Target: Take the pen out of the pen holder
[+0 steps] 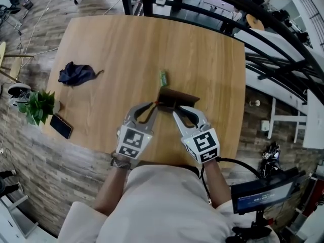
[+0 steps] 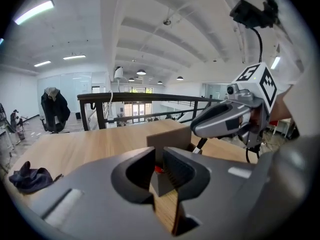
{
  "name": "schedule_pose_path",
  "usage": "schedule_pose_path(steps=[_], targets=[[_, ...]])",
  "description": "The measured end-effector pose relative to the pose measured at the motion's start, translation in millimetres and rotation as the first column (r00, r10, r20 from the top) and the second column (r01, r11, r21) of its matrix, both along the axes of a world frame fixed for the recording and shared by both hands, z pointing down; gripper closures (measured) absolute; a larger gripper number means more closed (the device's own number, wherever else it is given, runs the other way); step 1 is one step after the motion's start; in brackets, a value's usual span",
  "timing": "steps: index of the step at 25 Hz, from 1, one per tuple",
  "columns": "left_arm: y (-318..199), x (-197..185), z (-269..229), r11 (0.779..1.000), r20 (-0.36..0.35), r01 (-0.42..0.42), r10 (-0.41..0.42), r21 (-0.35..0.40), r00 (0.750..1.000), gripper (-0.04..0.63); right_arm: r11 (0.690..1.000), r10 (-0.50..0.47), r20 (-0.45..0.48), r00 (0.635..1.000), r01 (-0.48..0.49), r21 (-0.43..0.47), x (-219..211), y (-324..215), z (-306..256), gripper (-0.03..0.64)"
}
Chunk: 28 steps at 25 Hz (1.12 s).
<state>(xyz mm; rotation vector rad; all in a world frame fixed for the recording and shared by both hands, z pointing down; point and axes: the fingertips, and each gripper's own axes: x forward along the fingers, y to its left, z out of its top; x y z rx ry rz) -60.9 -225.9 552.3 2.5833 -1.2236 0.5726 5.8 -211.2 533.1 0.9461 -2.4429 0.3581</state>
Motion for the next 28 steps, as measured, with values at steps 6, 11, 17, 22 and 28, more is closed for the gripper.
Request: schedule_pose_path(steps=[6, 11, 17, 22, 28], targets=[[-3, 2, 22, 0.997, -0.016, 0.003, -0.004, -0.076, 1.0, 0.521, 0.999, -0.006, -0.013, 1.0, 0.005, -0.033, 2, 0, 12, 0.551], [-2, 3, 39, 0.992, -0.026, -0.007, 0.003, -0.127, 1.0, 0.506, 0.998, -0.003, -0.024, 1.0, 0.001, -0.055, 6, 2, 21, 0.552], [-1, 3, 52, 0.986, -0.039, -0.008, 0.002, -0.169, 0.999, 0.505, 0.997, 0.003, -0.028, 1.0, -0.005, -0.077, 6, 5, 29, 0.552], [-4, 6, 60, 0.984, -0.034, -0.007, 0.001, -0.175, 0.999, 0.505, 0.996, 0.007, -0.036, 0.999, -0.01, -0.086, 7, 8, 34, 0.552], [-8, 7, 63, 0.985, -0.025, 0.003, -0.008, -0.175, 1.0, 0.511, 0.996, 0.011, -0.038, 0.999, -0.015, -0.089, 8, 10, 37, 0.554]])
